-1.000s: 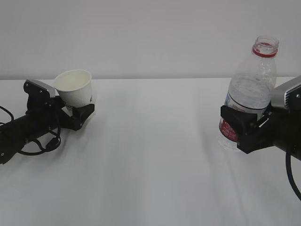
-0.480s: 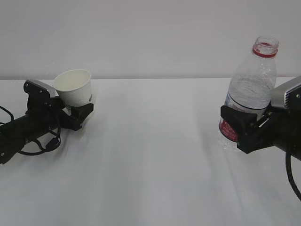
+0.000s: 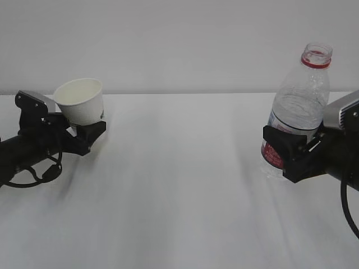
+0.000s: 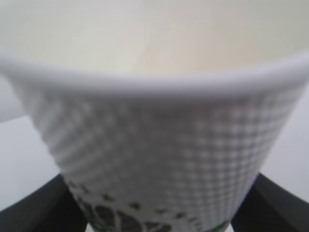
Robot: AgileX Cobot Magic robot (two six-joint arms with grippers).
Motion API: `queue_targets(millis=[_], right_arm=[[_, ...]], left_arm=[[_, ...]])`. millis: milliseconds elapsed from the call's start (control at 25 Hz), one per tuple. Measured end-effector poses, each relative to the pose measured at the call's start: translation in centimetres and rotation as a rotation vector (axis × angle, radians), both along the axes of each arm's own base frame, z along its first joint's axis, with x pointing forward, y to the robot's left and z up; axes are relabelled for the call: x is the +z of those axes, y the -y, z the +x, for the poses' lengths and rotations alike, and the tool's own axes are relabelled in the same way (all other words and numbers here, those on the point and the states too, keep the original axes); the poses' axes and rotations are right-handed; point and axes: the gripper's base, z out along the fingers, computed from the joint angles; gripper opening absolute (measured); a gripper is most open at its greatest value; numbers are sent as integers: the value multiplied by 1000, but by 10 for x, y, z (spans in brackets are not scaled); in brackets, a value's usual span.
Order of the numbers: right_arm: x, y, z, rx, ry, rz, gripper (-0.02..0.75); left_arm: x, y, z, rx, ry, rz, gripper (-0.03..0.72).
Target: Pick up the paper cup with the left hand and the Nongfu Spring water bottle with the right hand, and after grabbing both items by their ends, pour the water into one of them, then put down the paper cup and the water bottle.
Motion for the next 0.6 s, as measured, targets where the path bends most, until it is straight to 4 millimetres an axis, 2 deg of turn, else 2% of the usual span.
queue_targets(millis=[280,600], right_arm=[[0,0,0,0,0,0,515],[0,-1,0,8,1,-5,515]], left_arm=[[28,-1,-21,0,22,-3,576],[48,-5,-57,17,9,-7,576]])
